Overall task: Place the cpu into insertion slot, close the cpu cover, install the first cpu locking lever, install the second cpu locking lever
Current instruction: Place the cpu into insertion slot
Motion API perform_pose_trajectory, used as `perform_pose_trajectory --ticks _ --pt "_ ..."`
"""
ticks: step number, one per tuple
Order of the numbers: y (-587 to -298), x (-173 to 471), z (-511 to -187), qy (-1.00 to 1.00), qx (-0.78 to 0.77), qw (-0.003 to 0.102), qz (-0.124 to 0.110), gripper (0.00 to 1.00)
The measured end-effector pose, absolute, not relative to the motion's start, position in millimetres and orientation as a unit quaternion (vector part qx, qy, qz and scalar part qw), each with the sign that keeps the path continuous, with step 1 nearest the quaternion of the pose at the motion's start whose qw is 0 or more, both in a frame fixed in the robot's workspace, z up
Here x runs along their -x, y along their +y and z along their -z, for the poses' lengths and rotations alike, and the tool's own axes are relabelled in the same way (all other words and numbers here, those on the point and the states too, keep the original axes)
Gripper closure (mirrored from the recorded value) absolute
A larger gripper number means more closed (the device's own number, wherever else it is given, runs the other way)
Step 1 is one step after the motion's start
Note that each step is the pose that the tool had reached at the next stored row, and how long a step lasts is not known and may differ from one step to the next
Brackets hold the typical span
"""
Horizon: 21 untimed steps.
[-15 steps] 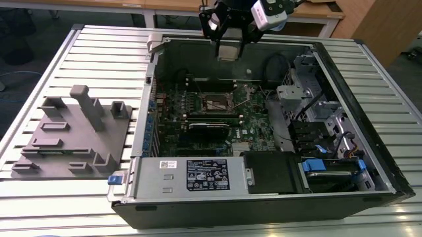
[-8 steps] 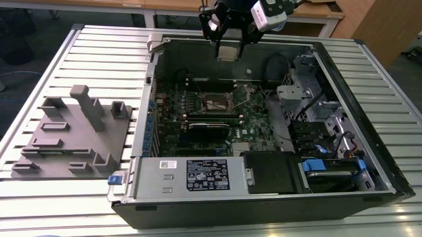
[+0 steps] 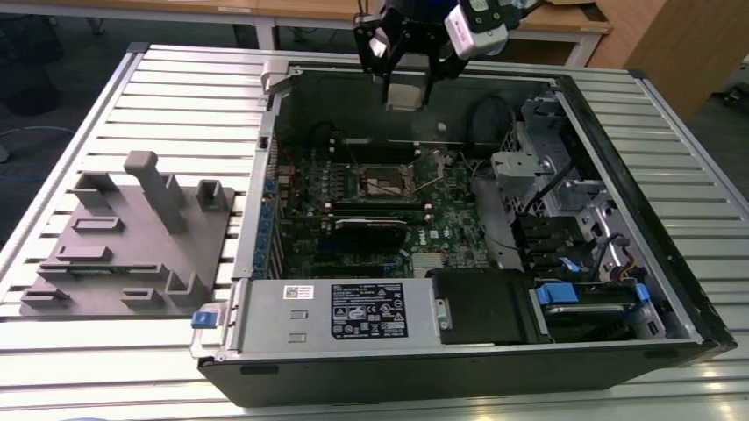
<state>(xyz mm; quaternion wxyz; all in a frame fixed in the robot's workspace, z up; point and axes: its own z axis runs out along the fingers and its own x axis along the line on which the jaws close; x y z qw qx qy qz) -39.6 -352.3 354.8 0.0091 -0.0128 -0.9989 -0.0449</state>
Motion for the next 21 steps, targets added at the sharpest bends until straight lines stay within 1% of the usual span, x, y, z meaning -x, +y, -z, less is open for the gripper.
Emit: perform_pose_trajectory --ticks 7,21 --pt "-352.3 39.6 -348.8 -0.999 0.013 0.009 0.045 0.46" --pt "-352.3 39.6 -346.5 -0.999 0.013 0.009 0.045 0.46"
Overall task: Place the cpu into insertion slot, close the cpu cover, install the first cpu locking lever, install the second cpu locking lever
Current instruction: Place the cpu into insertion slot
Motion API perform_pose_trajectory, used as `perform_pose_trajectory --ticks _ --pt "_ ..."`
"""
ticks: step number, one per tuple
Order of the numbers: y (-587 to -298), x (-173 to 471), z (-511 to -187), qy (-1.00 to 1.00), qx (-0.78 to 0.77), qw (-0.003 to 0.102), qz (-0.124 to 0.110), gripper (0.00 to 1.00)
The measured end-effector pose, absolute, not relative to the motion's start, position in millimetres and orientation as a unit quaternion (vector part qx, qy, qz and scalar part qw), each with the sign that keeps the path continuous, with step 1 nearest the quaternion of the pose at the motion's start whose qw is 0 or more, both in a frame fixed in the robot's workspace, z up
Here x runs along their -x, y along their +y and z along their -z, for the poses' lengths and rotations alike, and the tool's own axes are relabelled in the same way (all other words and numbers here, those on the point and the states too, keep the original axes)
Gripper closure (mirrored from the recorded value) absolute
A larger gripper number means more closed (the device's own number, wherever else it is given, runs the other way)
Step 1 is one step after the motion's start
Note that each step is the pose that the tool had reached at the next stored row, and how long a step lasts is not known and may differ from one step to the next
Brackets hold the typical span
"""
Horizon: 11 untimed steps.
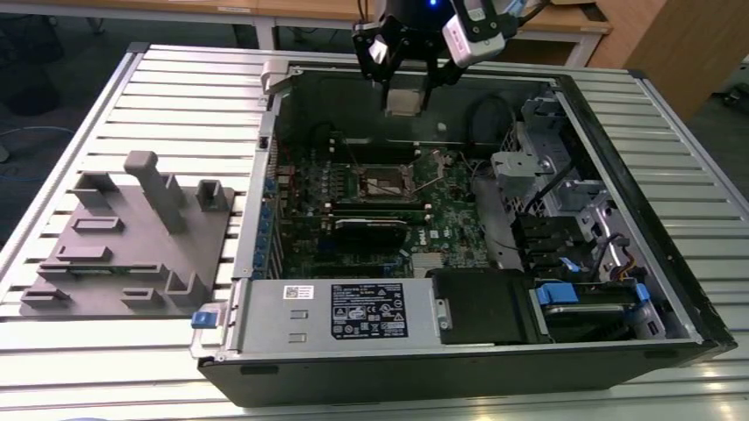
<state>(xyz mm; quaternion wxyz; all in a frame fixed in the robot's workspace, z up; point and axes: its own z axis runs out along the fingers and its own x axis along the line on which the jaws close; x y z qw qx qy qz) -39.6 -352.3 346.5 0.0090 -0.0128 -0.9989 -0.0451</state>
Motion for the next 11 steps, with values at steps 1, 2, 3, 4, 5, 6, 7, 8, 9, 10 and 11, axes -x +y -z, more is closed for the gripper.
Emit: perform_pose_trajectory --ticks 1,2,3,4,5,6,7,8,9,10,11 --pt "-352.3 39.6 -345.9 -0.999 0.013 0.009 0.045 0.46" --pt "-352.3 39.6 -345.3 -0.999 0.013 0.009 0.045 0.46" --pt "-352.3 39.6 -344.5 -0.999 0.013 0.009 0.045 0.46" --pt "-352.3 39.6 -343.7 -0.999 0.013 0.009 0.045 0.46" --pt "-352.3 39.7 -342.8 -0.999 0.013 0.009 0.045 0.46" --pt "-352.3 39.7 -342.1 -0.999 0.013 0.009 0.045 0.46" --pt "-352.3 39.7 -341.3 -0.999 0.013 0.009 0.045 0.46" --pt "-352.3 39.7 -340.6 -0.999 0.013 0.009 0.045 0.46" --pt "-352.3 39.7 -340.0 -0.999 0.013 0.009 0.045 0.46" --pt "-352.3 39.7 -339.5 -0.999 0.013 0.009 0.045 0.46" --pt "-352.3 39.7 -339.0 -0.999 0.013 0.009 0.045 0.46"
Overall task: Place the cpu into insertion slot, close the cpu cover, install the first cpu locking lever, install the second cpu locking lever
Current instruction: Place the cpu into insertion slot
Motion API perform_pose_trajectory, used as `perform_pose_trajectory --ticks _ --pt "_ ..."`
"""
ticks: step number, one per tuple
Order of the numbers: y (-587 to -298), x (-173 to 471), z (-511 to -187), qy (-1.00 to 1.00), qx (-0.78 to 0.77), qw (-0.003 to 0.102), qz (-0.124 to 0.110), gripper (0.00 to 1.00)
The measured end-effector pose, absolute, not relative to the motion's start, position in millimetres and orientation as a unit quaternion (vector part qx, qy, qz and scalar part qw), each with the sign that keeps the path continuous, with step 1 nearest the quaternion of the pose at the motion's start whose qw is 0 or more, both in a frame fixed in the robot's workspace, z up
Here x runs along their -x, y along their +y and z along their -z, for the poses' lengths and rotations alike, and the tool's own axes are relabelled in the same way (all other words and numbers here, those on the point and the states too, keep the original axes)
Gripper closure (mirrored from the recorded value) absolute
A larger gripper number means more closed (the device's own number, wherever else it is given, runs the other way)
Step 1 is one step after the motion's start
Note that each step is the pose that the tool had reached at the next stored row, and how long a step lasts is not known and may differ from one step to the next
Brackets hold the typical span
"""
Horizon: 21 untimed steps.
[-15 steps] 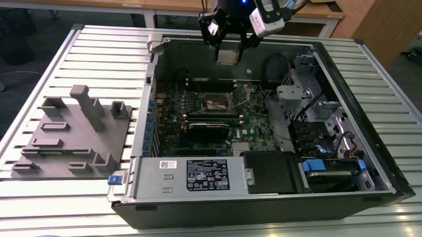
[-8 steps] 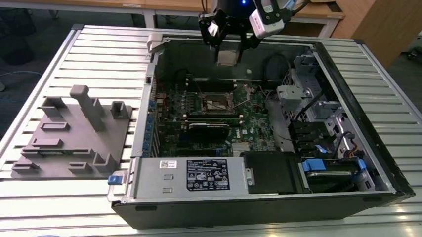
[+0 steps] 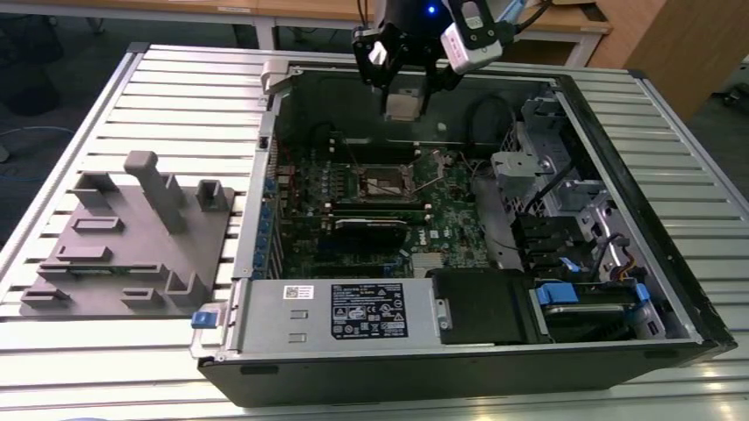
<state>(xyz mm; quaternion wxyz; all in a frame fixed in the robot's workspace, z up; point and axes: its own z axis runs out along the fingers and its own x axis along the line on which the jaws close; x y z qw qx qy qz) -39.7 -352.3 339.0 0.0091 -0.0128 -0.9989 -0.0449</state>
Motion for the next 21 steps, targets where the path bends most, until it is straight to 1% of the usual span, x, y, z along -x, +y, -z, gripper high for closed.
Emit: perform_pose_trajectory --ticks 21 --pt "-352.3 39.7 -334.8 -0.999 0.013 0.009 0.045 0.46"
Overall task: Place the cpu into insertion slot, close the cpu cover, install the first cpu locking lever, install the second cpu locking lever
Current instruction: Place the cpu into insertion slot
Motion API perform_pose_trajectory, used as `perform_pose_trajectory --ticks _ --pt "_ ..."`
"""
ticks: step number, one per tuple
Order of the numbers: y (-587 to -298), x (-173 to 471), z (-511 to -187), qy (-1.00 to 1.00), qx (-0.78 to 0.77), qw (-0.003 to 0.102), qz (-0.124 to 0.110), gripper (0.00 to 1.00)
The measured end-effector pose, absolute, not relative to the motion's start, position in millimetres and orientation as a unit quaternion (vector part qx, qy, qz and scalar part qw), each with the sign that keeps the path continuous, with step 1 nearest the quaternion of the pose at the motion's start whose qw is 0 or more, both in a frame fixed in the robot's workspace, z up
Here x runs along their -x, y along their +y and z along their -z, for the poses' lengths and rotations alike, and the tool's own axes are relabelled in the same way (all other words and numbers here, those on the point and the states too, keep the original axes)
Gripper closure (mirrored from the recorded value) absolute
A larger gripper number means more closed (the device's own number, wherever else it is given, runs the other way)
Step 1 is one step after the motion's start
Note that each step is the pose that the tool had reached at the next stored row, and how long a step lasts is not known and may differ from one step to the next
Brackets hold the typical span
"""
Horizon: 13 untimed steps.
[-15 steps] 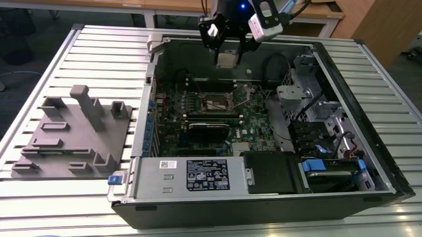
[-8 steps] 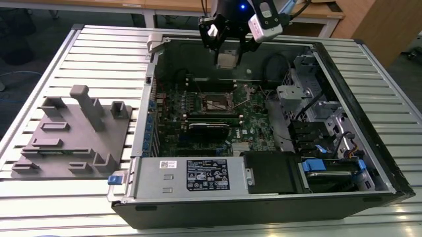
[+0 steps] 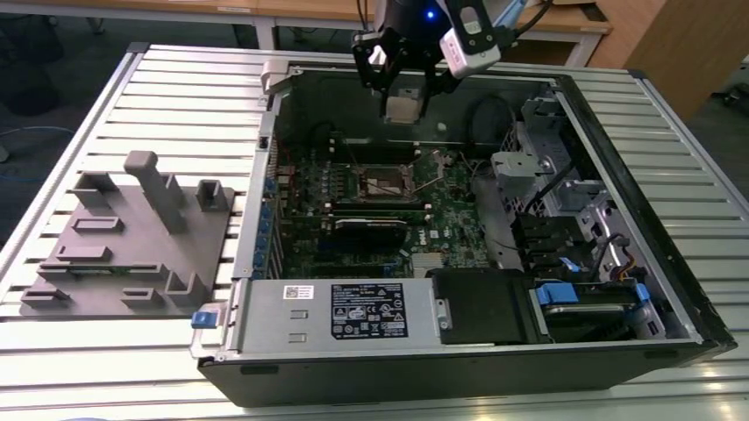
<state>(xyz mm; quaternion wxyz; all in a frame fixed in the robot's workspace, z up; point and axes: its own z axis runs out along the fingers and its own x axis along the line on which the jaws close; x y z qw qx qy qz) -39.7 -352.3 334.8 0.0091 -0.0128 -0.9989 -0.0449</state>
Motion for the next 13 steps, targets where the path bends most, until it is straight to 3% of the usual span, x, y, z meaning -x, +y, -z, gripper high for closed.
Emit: perform_pose_trajectory --ticks 13 --pt "-352.3 39.7 -331.1 -0.999 0.013 0.009 0.045 0.46"
